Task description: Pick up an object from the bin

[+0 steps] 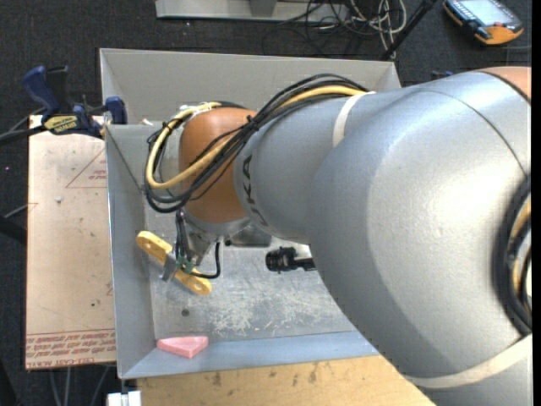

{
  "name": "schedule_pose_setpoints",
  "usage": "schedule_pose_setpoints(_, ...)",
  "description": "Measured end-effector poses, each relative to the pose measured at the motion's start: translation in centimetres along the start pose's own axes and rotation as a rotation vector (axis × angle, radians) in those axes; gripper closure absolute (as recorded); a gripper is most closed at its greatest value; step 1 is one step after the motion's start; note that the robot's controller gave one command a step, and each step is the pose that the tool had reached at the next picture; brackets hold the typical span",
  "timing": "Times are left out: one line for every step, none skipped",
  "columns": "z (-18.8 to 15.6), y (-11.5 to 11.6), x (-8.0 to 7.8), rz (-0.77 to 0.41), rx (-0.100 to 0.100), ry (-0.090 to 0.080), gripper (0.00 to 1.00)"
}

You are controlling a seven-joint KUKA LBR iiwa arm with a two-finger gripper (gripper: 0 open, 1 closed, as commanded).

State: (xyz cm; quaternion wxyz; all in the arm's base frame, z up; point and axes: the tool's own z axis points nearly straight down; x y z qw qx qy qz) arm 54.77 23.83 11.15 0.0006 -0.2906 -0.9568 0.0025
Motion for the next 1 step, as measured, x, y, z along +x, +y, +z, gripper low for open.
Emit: schedule_pose_setpoints(-2.26, 0.03, -0.88, -0.024, -0.015, -0.006, 1.0)
